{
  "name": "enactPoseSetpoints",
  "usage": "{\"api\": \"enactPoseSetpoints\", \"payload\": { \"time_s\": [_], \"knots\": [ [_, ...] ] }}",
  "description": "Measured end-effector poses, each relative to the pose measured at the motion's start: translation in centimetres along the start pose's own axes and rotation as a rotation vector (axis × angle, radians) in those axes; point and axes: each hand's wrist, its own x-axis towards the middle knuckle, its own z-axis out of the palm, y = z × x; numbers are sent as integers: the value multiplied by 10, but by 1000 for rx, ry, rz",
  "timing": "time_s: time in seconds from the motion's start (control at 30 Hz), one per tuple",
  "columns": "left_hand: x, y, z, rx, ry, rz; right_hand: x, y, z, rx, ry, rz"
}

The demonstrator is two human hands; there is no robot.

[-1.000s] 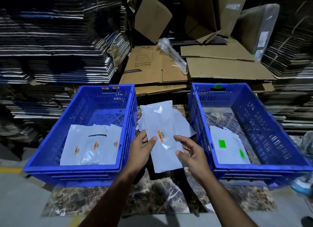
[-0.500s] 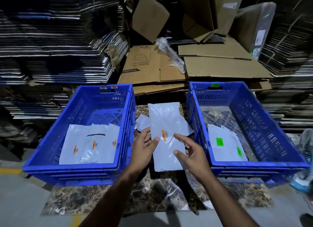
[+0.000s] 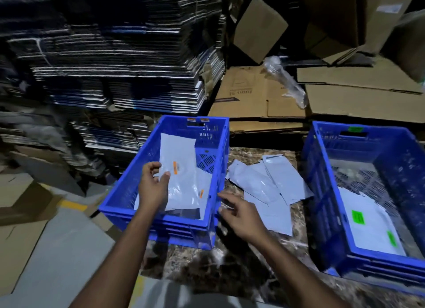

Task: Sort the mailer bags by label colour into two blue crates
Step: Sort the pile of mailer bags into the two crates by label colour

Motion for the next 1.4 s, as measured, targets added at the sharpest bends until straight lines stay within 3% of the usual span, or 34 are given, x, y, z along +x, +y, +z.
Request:
{"api": "enactPoseSetpoints", "payload": {
  "time_s": [0.1, 0.2, 0.3, 0.37, 0.43, 0.63, 0.7, 0.9, 1.03, 1.4],
  "knots": [
    [21, -19, -11, 52, -16, -43, 8, -10, 23, -219, -62, 8],
    [34, -40, -10, 179, -186, -143, 8, -8, 35, -261, -63, 27],
    [43, -49, -4, 484, -360, -219, 7, -1, 37, -239, -55, 21],
    [42, -46, 6, 589, -334, -150, 8, 3, 33, -229, -56, 16],
    [31, -35, 20, 547, -318, -24, 9, 6, 28, -217, -57, 15],
    [-7, -2, 92, 401, -519, 286, 15, 23, -11, -293, 85, 91],
    [-13, 2, 118, 422, -553, 308, 23, 42, -28, -357, 109, 172],
    [-13, 1, 142, 508, -501, 263, 58, 91, -71, -535, 44, 357],
    [-18, 2, 141, 591, -431, 308, 89, 113, -78, -709, -17, 327],
    [-15, 6, 139, 541, -418, 270, 119, 139, -67, -1106, -184, 366]
  ]
}}
